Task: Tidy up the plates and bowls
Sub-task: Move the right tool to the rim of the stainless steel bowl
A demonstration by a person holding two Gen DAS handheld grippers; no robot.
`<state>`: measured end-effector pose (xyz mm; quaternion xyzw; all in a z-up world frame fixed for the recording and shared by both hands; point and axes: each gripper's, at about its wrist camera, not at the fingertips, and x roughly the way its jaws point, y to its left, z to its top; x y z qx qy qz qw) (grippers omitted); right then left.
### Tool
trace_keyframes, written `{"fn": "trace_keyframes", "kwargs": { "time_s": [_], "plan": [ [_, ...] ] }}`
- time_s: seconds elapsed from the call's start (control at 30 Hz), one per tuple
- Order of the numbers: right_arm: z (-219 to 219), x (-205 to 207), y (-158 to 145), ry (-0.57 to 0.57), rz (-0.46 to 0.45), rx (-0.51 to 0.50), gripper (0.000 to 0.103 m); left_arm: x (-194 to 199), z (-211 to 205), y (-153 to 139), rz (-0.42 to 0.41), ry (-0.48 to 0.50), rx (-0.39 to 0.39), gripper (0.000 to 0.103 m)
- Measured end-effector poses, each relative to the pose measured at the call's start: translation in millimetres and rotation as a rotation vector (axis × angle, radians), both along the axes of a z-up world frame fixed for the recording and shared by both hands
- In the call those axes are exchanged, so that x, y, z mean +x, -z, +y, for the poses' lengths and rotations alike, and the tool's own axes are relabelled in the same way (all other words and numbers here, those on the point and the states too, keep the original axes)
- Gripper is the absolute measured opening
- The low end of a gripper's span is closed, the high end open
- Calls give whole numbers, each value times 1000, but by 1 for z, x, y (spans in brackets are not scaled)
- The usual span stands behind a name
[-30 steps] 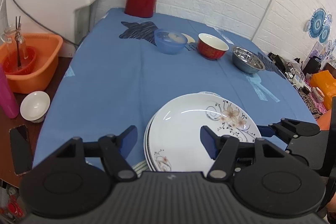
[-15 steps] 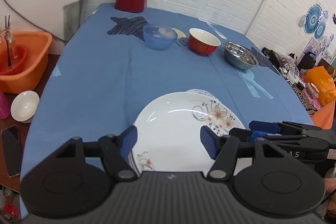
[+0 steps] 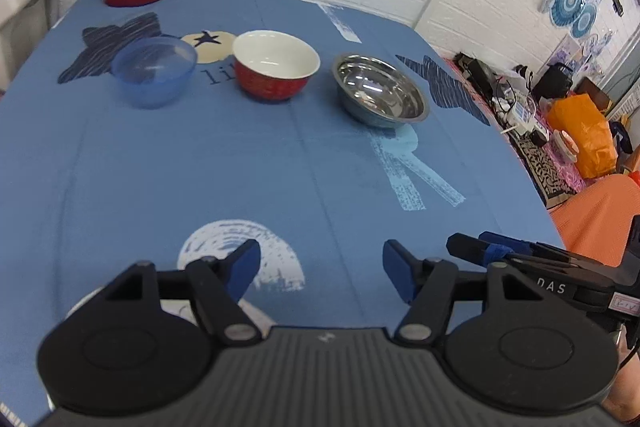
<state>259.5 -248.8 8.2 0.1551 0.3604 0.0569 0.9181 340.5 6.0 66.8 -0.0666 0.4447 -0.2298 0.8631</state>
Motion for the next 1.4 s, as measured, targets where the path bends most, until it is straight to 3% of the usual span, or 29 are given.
{"fn": "trace_keyframes", "kwargs": {
  "time_s": [0.37,0.83,0.93,1.07,1.13,1.4],
  "plan": [
    [-45,24,29,34,9,79,57,45,-88,28,38,85,130,66],
    [-78,69,24,6,17,21,57,87,-129,34,37,113,169,68],
    [-81,86,18,-7,11,-5,57,103,-128,33,49,85,121,68],
    [-78,118,1,-13,-34,-85,57,133,-117,28,106,-8,-46,68],
    [-74,136,-7,-19,-63,-140,57,147,-117,27,132,-46,-87,68],
    [-57,219,-8,-36,-2,-296,57,178,-118,35,146,-189,-85,68]
  ]
}}
